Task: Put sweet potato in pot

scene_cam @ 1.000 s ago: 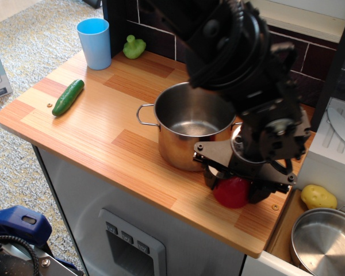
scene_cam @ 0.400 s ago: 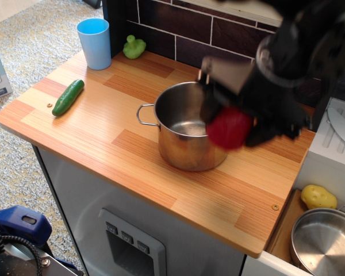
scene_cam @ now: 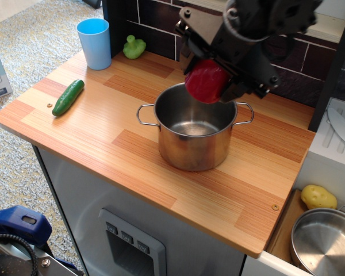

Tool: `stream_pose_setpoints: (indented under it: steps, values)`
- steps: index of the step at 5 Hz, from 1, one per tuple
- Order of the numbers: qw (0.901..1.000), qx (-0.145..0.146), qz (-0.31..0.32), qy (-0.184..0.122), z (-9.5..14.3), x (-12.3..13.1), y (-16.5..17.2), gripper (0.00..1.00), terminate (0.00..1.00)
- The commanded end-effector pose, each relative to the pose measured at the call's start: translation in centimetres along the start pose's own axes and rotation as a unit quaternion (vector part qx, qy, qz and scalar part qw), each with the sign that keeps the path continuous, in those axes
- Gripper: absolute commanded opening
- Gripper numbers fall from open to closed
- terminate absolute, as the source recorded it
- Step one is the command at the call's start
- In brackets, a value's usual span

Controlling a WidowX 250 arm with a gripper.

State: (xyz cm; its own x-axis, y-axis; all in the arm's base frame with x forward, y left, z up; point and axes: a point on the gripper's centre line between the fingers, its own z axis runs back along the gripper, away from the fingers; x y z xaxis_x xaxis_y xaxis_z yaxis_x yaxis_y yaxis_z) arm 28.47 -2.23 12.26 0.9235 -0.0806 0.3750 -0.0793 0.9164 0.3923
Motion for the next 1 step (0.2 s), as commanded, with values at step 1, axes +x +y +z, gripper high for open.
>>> stream_pose_setpoints:
  steps: [1]
  values:
    - [0.9990,-0.020,0.006,-0.039,-0.76,0.20,1.85,1.00,1.00]
